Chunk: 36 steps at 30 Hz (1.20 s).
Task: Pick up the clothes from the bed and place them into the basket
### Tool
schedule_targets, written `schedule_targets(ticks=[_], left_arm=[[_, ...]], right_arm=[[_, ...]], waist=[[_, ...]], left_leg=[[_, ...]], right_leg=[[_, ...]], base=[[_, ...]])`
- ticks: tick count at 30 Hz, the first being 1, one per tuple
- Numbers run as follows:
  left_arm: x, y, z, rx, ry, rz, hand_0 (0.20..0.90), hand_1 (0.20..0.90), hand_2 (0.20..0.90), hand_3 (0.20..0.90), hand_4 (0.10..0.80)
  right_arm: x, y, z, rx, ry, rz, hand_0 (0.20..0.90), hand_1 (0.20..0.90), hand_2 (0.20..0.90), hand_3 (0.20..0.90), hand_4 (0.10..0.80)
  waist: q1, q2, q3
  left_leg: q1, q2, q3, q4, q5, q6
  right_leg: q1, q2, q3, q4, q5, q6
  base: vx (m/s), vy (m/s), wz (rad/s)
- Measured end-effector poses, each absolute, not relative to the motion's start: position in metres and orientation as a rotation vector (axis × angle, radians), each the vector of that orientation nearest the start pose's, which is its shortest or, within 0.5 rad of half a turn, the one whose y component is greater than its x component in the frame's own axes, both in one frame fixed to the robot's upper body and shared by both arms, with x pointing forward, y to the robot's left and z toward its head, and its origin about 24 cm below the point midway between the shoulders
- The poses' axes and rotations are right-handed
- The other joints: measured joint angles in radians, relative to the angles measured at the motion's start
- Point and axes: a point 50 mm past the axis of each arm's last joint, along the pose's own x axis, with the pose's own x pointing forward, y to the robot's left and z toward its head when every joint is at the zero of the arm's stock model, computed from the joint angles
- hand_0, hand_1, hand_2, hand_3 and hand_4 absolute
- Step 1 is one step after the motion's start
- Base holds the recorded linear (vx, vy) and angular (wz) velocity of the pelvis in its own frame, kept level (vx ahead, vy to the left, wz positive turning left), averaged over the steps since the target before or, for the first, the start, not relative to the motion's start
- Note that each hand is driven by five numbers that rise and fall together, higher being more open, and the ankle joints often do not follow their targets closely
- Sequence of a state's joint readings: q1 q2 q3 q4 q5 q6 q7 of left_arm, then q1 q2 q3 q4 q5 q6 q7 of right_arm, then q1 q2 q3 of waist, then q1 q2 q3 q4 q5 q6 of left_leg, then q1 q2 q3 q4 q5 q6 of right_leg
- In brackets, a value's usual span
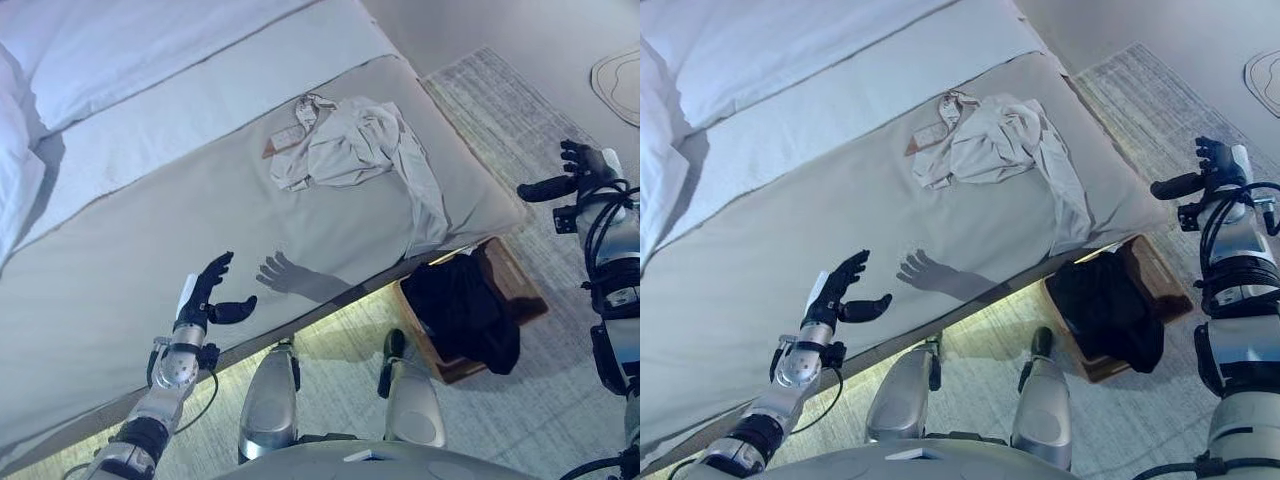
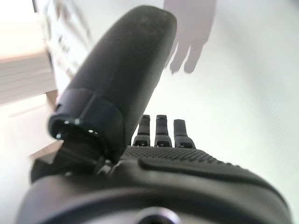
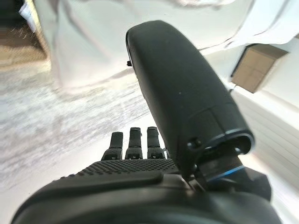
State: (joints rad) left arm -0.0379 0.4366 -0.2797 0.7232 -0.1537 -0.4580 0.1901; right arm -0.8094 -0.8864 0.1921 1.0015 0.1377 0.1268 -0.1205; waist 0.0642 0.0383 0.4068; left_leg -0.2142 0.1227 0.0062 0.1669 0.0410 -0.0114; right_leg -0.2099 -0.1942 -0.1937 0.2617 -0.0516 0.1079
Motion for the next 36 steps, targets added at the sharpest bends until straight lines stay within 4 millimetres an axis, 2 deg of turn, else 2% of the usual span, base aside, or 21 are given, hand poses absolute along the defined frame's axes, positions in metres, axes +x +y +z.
schedule_targets(ticks=[1,3,7,10,13,16,20,23,26,29,31,33,36], left_arm=[[0.217,0.237,-0.051,0.368,0.240,0.047,0.900,0.900,0.900,0.900,0.800],[0.218,0.238,-0.050,0.368,0.237,0.051,0.900,0.900,0.900,0.900,0.800],[0.228,0.237,-0.040,0.363,0.174,0.055,0.900,0.900,0.900,0.900,0.800],[0.234,0.237,-0.035,0.363,0.139,0.067,0.900,0.900,0.900,0.900,0.800],[0.236,0.240,-0.031,0.375,0.126,0.070,0.900,0.900,0.900,0.900,0.800],[0.237,0.241,-0.028,0.386,0.114,0.072,0.900,0.900,0.900,0.900,0.800],[0.240,0.239,-0.022,0.385,0.084,0.069,0.900,0.900,0.900,0.900,0.800],[0.239,0.238,-0.022,0.385,0.078,0.068,0.900,0.900,0.900,0.900,0.800],[0.234,0.238,-0.023,0.383,0.081,0.078,0.900,0.900,0.900,0.900,0.800],[0.233,0.237,-0.018,0.380,0.055,0.079,0.900,0.900,0.900,0.900,0.800],[0.234,0.236,-0.017,0.378,0.047,0.082,0.900,0.900,0.900,0.900,0.800],[0.233,0.235,-0.013,0.375,0.028,0.082,0.900,0.900,0.900,0.900,0.800],[0.234,0.236,-0.004,0.380,-0.021,0.071,0.900,0.900,0.900,0.900,0.800]], right_arm=[[0.331,-0.391,0.173,-0.668,0.239,-0.591,0.900,0.900,0.900,0.900,0.800],[0.330,-0.394,0.177,-0.672,0.235,-0.603,0.900,0.900,0.900,0.900,0.800],[0.341,-0.384,0.192,-0.701,0.199,-0.576,0.900,0.900,0.900,0.900,0.800],[0.352,-0.371,0.205,-0.727,0.168,-0.517,0.900,0.900,0.900,0.900,0.800],[0.360,-0.361,0.212,-0.745,0.153,-0.469,0.900,0.900,0.900,0.900,0.800],[0.371,-0.345,0.232,-0.736,0.087,-0.448,0.900,0.900,0.900,0.900,0.800],[0.381,-0.328,0.248,-0.747,0.040,-0.425,0.900,0.900,0.900,0.900,0.800],[0.386,-0.319,0.249,-0.739,0.025,-0.405,0.900,0.900,0.900,0.900,0.800],[0.388,-0.314,0.247,-0.758,0.033,-0.397,0.900,0.900,0.900,0.900,0.800],[0.389,-0.312,0.259,-0.751,0.001,-0.437,0.900,0.900,0.900,0.900,0.800],[0.389,-0.312,0.261,-0.749,-0.002,-0.440,0.900,0.900,0.900,0.900,0.800],[0.389,-0.311,0.263,-0.749,-0.009,-0.453,0.900,0.900,0.900,0.900,0.800],[0.389,-0.309,0.275,-0.744,-0.027,-0.483,0.900,0.900,0.900,0.900,0.800]], waist=[[-0.002,0.008,0.004],[0.005,0.012,0.006],[0.038,0.044,0.024],[0.064,0.072,0.051],[0.082,0.074,0.085],[0.108,0.071,0.110],[0.136,0.074,0.134],[0.157,0.075,0.143],[0.166,0.076,0.144],[0.167,0.079,0.145],[0.171,0.079,0.145],[0.181,0.081,0.146],[0.195,0.083,0.147]], left_leg=[[-0.018,-0.003,-0.013,0.002,0.024,-0.033],[-0.029,-0.016,-0.021,0.002,0.035,-0.049],[-0.028,-0.053,-0.027,0.002,0.035,-0.050],[-0.028,-0.077,-0.040,0.005,0.036,-0.050],[-0.037,-0.090,-0.063,0.023,0.035,-0.049],[-0.104,-0.096,-0.083,0.062,0.035,-0.050],[-0.175,-0.098,-0.106,0.109,0.035,-0.050],[-0.215,-0.098,-0.121,0.126,0.035,-0.050],[-0.242,-0.096,-0.129,0.131,0.034,-0.047],[-0.310,-0.101,-0.136,0.167,0.031,-0.046],[-0.332,-0.104,-0.141,0.181,0.032,-0.047],[-0.364,-0.107,-0.145,0.208,0.034,-0.050],[-0.434,-0.109,-0.154,0.263,0.030,-0.053]], right_leg=[[-0.017,-0.002,-0.015,0.026,-0.011,-0.012],[-0.031,-0.013,-0.016,0.046,-0.011,-0.012],[-0.027,-0.050,-0.019,0.053,-0.014,-0.008],[-0.027,-0.078,-0.031,0.084,-0.032,0.006],[-0.038,-0.096,-0.042,0.137,-0.069,0.000],[-0.112,-0.109,-0.048,0.226,-0.107,-0.015],[-0.189,-0.118,-0.057,0.317,-0.146,-0.039],[-0.239,-0.125,-0.064,0.372,-0.169,-0.057],[-0.269,-0.127,-0.068,0.397,-0.182,-0.058],[-0.337,-0.132,-0.062,0.441,-0.195,-0.062],[-0.360,-0.138,-0.063,0.462,-0.199,-0.072],[-0.387,-0.142,-0.063,0.493,-0.215,-0.071],[-0.447,-0.145,-0.064,0.547,-0.237,-0.095]], base=[[-0.004,-0.049,0.27],[0.007,-0.026,0.22],[0.000,0.001,0.15],[-0.022,-0.016,0.22],[-0.036,-0.021,0.25],[-0.042,-0.027,0.23],[-0.036,-0.026,0.17],[0.002,-0.009,0.14],[0.058,-0.035,0.08],[0.021,-0.030,0.07],[-0.003,-0.027,0.09],[0.004,-0.034,0.11],[0.014,-0.040,0.15]])
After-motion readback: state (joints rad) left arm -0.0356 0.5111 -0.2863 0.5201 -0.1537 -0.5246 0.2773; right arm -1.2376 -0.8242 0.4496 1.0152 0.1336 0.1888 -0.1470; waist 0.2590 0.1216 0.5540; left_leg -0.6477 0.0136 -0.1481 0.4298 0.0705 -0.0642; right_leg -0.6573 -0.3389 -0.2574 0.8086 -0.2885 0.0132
